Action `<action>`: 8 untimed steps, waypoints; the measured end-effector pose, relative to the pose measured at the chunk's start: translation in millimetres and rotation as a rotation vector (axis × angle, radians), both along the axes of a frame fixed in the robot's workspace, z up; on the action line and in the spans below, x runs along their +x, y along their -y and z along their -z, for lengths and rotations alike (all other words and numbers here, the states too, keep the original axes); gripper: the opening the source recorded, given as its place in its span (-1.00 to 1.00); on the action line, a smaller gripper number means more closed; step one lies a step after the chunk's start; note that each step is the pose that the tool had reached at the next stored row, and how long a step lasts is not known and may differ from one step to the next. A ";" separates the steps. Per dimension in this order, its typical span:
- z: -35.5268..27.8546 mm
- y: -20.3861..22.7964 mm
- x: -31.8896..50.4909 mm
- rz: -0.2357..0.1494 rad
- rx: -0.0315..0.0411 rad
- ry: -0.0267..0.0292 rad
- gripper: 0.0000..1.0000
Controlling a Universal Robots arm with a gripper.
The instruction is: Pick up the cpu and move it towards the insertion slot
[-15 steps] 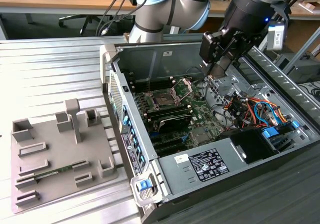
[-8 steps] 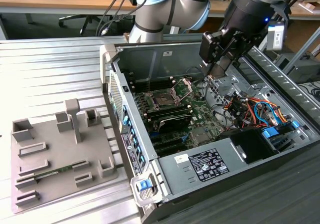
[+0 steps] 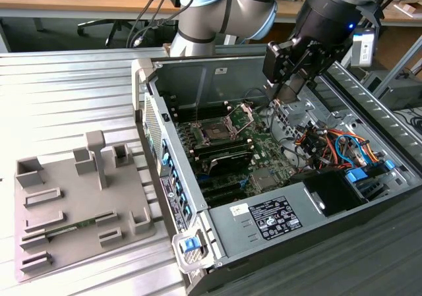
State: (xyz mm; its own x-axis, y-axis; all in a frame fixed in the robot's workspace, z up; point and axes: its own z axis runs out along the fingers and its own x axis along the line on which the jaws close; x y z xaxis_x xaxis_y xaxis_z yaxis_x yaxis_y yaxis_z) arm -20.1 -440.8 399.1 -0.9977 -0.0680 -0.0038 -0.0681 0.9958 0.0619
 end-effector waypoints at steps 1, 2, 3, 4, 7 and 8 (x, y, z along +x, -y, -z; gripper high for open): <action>0.1 -0.2 0.0 0.000 0.0001 0.0001 0.09; 0.1 -0.6 0.0 0.001 0.0001 0.0000 0.09; 0.0 -1.1 0.0 0.001 -0.0001 -0.0001 0.09; 0.0 -1.6 0.0 0.001 -0.0002 0.0000 0.09; 0.0 -3.5 0.0 0.002 -0.0001 0.0000 0.09; 0.0 -4.0 0.0 0.001 -0.0001 -0.0001 0.09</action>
State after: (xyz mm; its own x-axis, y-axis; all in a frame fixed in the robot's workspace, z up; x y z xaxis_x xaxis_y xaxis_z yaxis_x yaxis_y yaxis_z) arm -20.1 -436.9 399.0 -0.9978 -0.0665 -0.0037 -0.0666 0.9959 0.0617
